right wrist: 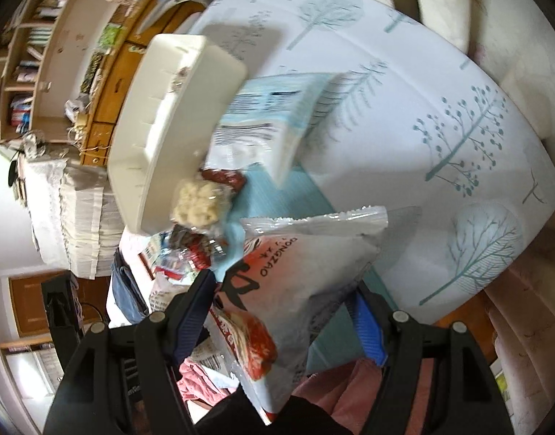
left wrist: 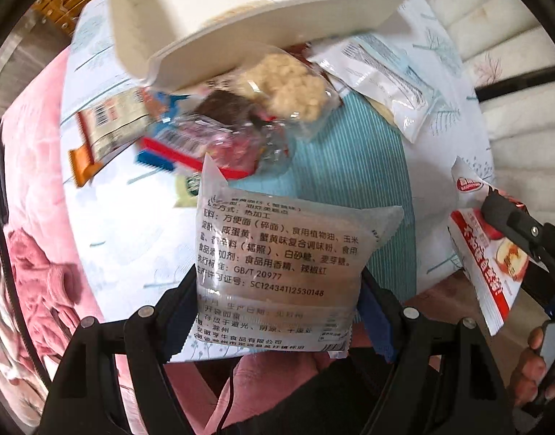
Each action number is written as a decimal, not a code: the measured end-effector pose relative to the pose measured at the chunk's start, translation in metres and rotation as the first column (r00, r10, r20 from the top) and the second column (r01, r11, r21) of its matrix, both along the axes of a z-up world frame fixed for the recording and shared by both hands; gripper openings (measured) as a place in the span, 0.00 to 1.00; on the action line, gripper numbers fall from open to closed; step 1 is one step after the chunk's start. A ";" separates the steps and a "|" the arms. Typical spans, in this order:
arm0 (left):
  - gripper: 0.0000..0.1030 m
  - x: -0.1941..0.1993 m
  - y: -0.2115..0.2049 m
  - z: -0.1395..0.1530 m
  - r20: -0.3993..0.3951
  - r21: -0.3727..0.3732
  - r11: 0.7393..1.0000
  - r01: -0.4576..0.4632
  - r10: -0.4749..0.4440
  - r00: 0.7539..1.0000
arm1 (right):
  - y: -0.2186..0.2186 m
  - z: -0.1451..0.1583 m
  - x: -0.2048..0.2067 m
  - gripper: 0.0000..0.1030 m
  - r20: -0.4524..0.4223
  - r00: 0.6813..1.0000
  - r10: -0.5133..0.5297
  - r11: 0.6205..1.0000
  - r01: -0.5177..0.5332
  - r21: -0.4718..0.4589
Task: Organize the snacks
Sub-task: 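Lift both bags over the white tray and open both tools to release them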
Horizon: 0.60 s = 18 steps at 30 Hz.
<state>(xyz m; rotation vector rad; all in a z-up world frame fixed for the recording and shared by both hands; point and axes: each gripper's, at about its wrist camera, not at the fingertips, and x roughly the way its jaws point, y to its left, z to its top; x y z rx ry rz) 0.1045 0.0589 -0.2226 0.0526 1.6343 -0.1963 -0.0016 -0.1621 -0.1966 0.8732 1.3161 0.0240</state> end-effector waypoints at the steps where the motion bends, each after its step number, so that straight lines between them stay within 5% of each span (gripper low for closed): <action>1: 0.76 -0.001 0.008 0.005 0.004 -0.013 1.000 -0.014 0.014 1.000 | 0.004 0.005 0.001 0.70 0.010 1.000 0.012 1.000 -0.012 -0.004; 18: 0.77 0.021 0.089 0.082 0.142 -0.075 0.975 -0.208 0.217 0.966 | 0.066 0.062 0.059 0.70 0.128 0.984 0.120 0.992 -0.125 0.028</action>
